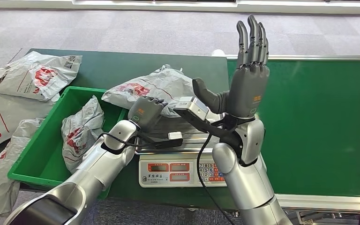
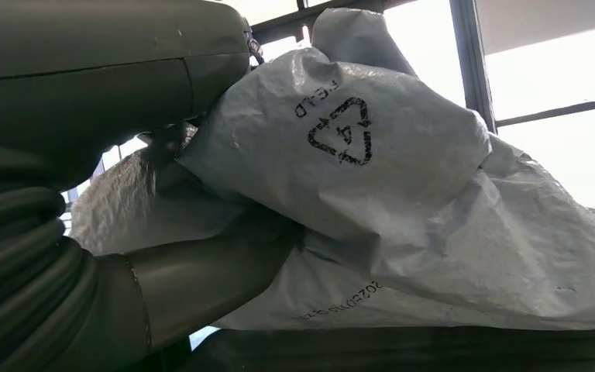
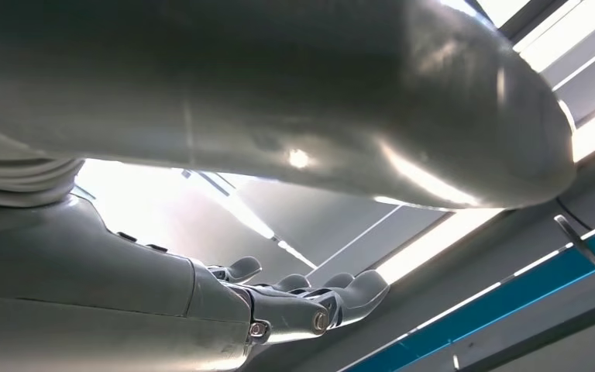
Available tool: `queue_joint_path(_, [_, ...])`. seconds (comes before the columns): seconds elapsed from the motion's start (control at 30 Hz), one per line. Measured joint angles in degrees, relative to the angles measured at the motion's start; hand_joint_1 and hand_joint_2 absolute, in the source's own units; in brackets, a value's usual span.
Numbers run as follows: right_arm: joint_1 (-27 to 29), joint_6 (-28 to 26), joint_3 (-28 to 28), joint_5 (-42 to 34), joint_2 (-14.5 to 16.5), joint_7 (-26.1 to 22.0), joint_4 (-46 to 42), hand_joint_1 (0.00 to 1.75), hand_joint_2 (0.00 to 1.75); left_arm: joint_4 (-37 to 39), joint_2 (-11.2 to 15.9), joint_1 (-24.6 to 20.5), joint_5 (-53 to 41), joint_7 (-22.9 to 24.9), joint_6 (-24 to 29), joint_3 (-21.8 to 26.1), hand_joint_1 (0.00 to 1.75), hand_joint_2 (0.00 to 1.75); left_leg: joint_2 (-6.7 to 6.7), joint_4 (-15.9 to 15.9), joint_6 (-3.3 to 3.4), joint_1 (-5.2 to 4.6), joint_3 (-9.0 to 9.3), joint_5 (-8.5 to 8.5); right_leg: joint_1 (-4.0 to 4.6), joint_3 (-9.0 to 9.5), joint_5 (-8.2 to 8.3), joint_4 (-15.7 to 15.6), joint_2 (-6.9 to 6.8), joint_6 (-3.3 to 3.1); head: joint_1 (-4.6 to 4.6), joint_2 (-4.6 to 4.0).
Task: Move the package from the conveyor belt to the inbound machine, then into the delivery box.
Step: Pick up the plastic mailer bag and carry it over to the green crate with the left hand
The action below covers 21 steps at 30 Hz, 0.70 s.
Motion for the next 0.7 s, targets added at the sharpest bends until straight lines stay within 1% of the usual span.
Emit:
queue_joint_path(0.33, [0.3,0.0,-0.1,0.1,0.0,0.1,-0.3,0.00,0.00,0.0,0.0,0.0,0.0,0.3,0.3,0.0,1.75,1.75,0.00,0.0,0.00,0.00,0.00,0.00,0.00,0.00,0.00,0.0,0.00,0.00,0.00,0.00])
queue_joint_path(0.43, [0.5,-0.1,-0.2,0.4,0.0,0.1,-0.5,0.00,0.00,-0.1,0.0,0.0,-0.4,1.3,1.5,0.0,1.75,1.75,0.00,0.0,0.00,0.00,0.00,0.00,0.00,0.00,0.00,0.0,0.00,0.00,0.00,0.00])
queue_joint_path(0.47, [0.7,-0.2,-0.3,0.5,0.0,0.2,-0.6,0.00,0.00,-0.3,0.1,0.0,-1.0,2.4,2.5,0.1,1.75,1.75,0.00,0.0,0.00,0.00,-0.01,0.00,0.00,0.00,0.00,0.0,0.00,0.00,0.00,0.00])
queue_joint_path(0.5, [0.9,-0.3,-0.4,0.6,0.0,0.2,-0.7,0.00,0.00,-0.6,0.3,0.0,-2.1,4.5,4.2,0.2,1.75,1.75,0.00,0.0,0.00,0.00,-0.02,0.00,0.00,0.00,0.00,0.0,0.00,0.00,0.00,0.00])
queue_joint_path(0.53, [1.2,-0.5,-0.5,0.8,0.0,0.2,-0.9,0.00,0.00,-1.2,0.8,0.0,-4.0,7.7,6.4,0.4,1.75,1.75,0.00,0.0,0.00,0.00,-0.03,0.00,0.01,0.00,0.00,0.0,0.00,0.00,0.00,0.00])
queue_joint_path(0.6, [2.0,-0.8,-0.6,1.3,0.0,0.3,-1.4,0.00,0.00,-3.6,2.4,0.0,-8.2,16.3,11.0,1.2,1.75,1.75,0.04,0.0,0.00,0.02,-0.04,0.00,0.02,-0.02,0.01,0.0,0.03,-0.01,0.00,0.00])
queue_joint_path(0.67, [3.0,-1.2,-0.8,1.9,0.0,0.5,-2.0,0.00,0.00,-8.3,5.1,0.1,-10.2,23.6,13.8,2.9,1.75,1.75,0.09,0.0,-0.01,0.04,-0.02,0.01,0.03,-0.04,0.01,0.0,0.09,-0.01,0.00,0.00])
queue_joint_path(0.7, [3.6,-1.4,-1.0,2.2,0.0,0.7,-2.4,0.00,0.00,-11.3,6.6,0.4,-10.3,25.7,14.6,4.3,1.75,1.75,0.12,-0.1,-0.02,0.06,-0.01,0.01,0.04,-0.04,0.00,0.0,0.10,-0.02,0.00,0.00])
